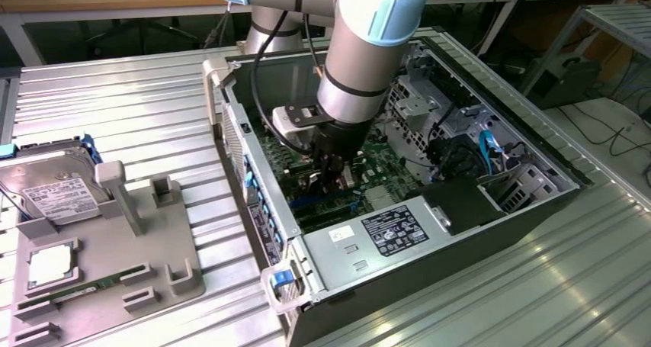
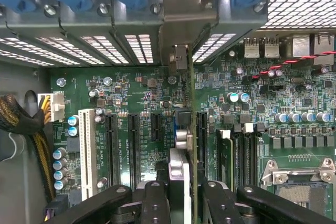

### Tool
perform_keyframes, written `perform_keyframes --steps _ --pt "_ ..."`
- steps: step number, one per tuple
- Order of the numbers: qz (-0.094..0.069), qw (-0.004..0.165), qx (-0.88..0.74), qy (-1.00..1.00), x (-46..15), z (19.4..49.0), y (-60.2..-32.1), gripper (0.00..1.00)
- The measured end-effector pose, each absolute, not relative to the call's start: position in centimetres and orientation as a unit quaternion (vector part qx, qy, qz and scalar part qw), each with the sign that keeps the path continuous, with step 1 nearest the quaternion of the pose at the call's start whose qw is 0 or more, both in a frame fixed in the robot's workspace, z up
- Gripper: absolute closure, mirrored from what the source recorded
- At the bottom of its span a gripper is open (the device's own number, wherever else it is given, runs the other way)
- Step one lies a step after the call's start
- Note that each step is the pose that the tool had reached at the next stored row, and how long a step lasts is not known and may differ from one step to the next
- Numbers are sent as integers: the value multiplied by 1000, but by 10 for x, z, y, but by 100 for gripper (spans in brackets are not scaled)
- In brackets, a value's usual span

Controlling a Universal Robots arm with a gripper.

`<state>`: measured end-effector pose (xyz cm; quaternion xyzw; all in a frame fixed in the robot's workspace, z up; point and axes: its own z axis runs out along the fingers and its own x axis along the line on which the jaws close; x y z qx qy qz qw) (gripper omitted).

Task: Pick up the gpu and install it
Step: 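Insert the gpu into the slot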

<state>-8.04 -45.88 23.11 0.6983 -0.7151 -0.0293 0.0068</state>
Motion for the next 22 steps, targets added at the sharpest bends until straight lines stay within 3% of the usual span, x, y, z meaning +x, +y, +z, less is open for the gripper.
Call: perform_keyframes --steps 22 --pt "-30 7 698 -715 -80 236 -459 71"
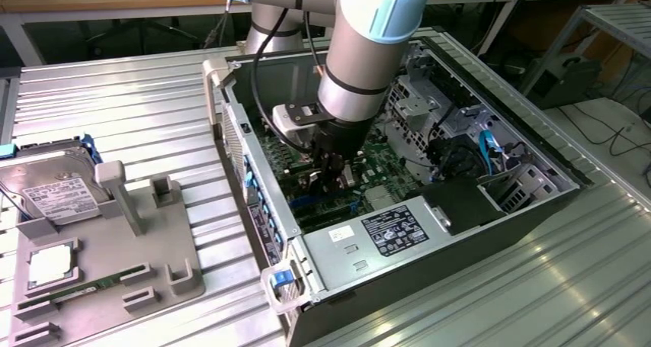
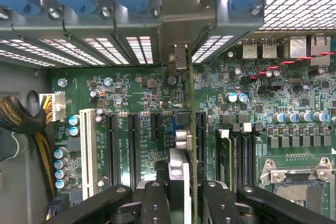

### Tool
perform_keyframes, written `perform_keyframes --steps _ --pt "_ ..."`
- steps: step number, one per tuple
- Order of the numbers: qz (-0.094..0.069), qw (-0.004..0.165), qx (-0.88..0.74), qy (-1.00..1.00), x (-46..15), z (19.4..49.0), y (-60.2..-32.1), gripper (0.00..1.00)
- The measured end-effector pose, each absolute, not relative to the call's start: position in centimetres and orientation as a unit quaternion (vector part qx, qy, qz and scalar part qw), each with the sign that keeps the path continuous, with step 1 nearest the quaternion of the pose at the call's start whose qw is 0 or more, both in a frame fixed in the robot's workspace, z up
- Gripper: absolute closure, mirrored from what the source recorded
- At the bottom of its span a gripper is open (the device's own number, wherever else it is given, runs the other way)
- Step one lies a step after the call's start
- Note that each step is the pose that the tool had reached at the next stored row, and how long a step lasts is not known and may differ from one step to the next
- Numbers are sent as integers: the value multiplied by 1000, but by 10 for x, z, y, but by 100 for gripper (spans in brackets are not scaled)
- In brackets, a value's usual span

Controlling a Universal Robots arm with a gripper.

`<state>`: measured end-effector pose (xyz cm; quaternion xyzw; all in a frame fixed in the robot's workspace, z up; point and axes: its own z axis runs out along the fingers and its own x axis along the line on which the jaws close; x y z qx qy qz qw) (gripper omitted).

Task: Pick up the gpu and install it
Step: 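Insert the gpu into the slot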

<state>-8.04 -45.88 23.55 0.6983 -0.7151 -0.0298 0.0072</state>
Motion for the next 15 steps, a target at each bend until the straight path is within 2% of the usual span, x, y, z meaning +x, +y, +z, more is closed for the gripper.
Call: perform_keyframes --steps 15 --pt "-29 9 698 -715 -77 235 -459 71"
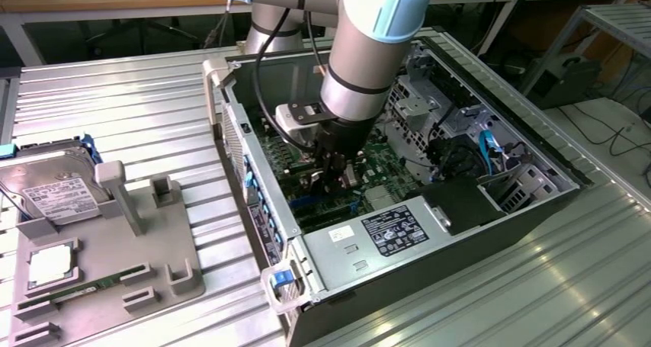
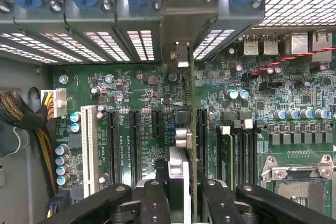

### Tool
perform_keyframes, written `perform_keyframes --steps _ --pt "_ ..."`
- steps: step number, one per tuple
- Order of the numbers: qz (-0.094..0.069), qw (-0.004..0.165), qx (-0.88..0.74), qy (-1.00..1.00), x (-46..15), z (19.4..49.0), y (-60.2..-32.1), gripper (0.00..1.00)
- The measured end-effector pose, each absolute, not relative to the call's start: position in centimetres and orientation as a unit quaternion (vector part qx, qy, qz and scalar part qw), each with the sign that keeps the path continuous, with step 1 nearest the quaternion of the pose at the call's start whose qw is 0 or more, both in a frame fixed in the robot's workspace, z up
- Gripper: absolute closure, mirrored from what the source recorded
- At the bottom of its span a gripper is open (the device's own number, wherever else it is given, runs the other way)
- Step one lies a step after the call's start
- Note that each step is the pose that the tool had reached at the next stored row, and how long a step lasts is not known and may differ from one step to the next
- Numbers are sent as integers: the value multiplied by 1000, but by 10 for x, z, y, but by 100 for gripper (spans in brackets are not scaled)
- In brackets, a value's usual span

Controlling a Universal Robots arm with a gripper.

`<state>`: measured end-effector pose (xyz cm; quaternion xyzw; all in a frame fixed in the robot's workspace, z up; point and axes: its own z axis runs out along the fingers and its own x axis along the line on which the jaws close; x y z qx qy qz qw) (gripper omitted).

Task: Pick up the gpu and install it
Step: 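Insert the gpu into the slot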

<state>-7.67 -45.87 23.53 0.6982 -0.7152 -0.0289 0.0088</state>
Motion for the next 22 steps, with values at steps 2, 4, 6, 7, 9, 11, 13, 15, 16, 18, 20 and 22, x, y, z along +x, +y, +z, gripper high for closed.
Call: perform_keyframes --steps 2,4,6,7,9,11,13,15,16,18,20,22 --pt "-28 10 698 -715 -77 235 -459 71" --pt "-27 11 698 -715 -77 235 -459 71" --pt "-26 11 698 -715 -77 235 -459 71" --pt "-26 11 698 -715 -77 235 -459 71" --pt "-26 11 698 -715 -77 235 -459 71" --pt "-26 11 698 -715 -77 235 -459 71" --pt "-26 11 698 -715 -78 235 -459 71" --pt "-26 11 698 -715 -78 235 -459 71" --pt "-27 11 698 -715 -78 235 -459 71" --pt "-27 12 698 -715 -79 234 -459 71" --pt "-28 13 698 -715 -79 234 -459 71" --pt "-28 13 698 -715 -79 233 -459 71"
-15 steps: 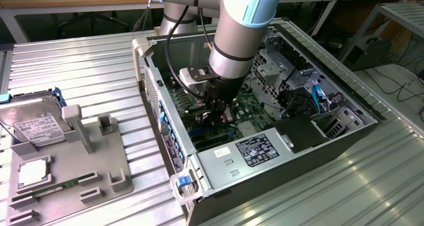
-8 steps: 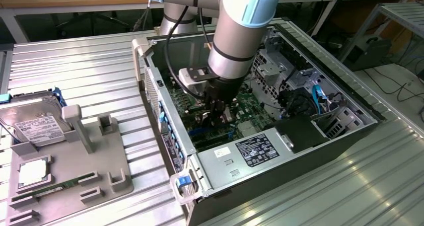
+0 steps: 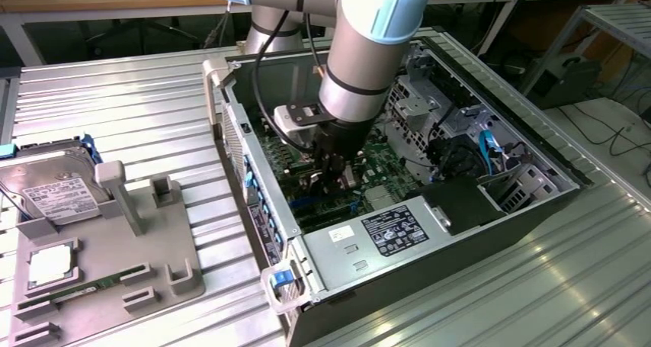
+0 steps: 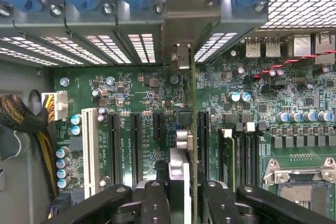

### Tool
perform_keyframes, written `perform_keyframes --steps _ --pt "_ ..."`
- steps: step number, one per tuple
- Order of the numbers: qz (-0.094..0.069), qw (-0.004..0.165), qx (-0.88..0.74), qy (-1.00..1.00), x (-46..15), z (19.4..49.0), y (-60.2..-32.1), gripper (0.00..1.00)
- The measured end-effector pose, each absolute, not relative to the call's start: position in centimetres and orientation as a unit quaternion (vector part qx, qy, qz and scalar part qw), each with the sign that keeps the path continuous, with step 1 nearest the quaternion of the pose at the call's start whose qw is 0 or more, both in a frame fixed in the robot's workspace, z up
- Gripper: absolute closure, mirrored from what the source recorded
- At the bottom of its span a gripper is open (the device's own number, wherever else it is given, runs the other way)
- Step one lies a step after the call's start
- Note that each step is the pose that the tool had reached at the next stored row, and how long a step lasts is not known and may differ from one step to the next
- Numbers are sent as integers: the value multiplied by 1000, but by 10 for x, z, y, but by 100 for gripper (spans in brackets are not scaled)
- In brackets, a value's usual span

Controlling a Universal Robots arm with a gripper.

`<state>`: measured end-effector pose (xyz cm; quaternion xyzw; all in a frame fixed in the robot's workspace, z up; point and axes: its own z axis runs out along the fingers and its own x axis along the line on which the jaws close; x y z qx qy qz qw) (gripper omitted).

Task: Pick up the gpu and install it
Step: 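Insert the gpu into the slot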

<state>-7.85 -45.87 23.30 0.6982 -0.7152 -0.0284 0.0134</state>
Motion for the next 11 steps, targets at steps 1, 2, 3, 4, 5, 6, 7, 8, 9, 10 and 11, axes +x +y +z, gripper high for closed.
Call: perform_keyframes --steps 1,2,3,4,5,6,7,8,9,10,11 --pt "-29 14 698 -715 -79 233 -459 71" --pt "-29 14 698 -715 -79 232 -459 71" --pt "-29 14 698 -715 -79 231 -459 71" --pt "-29 14 698 -715 -79 231 -459 71" --pt "-28 14 698 -715 -79 231 -459 71" --pt "-28 14 698 -715 -79 230 -459 71" --pt "-29 14 698 -715 -78 229 -459 71" --pt "-29 14 698 -715 -79 228 -459 71" --pt "-29 14 698 -715 -79 228 -459 71" --pt "-29 14 698 -715 -79 227 -459 71" --pt "-29 14 698 -715 -79 227 -459 71"
